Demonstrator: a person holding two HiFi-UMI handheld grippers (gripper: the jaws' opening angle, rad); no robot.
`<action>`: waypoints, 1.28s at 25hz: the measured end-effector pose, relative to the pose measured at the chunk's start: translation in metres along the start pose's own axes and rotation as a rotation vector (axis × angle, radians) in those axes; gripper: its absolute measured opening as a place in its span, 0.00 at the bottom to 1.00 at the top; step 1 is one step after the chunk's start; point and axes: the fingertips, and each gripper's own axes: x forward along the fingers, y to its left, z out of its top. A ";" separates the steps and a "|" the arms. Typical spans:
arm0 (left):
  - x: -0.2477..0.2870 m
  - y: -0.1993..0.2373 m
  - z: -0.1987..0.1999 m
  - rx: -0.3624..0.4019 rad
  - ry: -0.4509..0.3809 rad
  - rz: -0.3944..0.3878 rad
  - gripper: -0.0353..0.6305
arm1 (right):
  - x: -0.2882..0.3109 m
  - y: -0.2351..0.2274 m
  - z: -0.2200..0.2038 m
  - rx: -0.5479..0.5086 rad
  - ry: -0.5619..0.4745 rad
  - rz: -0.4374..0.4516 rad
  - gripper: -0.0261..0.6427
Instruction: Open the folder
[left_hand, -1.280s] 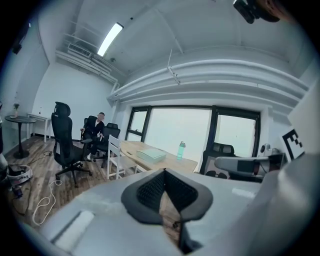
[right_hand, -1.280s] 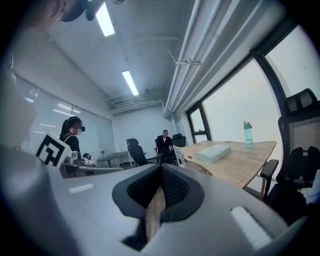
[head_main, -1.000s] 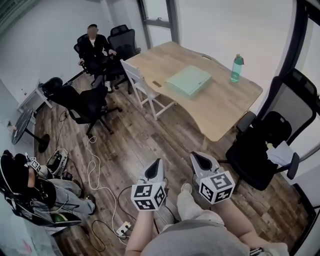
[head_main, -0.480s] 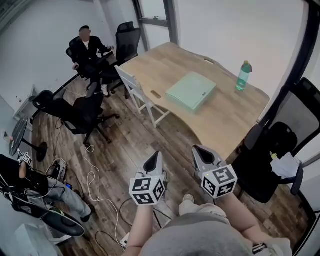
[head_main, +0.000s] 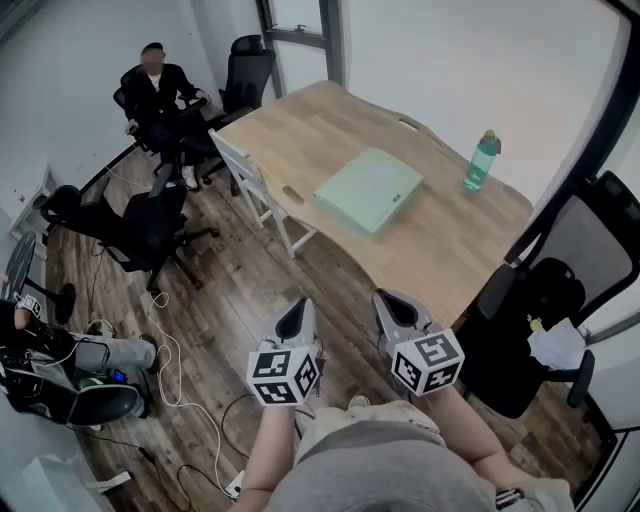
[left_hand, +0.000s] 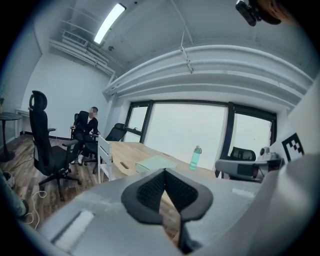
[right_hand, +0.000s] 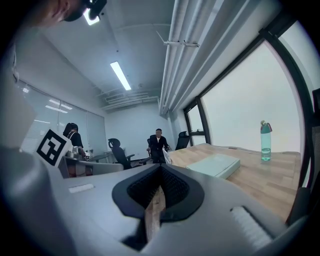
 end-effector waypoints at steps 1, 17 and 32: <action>0.005 0.000 0.001 0.002 0.004 -0.003 0.06 | 0.002 -0.004 0.001 0.003 -0.003 -0.004 0.04; 0.122 0.016 0.023 0.077 0.039 -0.110 0.06 | 0.057 -0.079 0.015 0.024 -0.016 -0.129 0.04; 0.287 0.045 0.043 0.204 0.156 -0.394 0.06 | 0.163 -0.186 0.031 0.090 -0.010 -0.393 0.04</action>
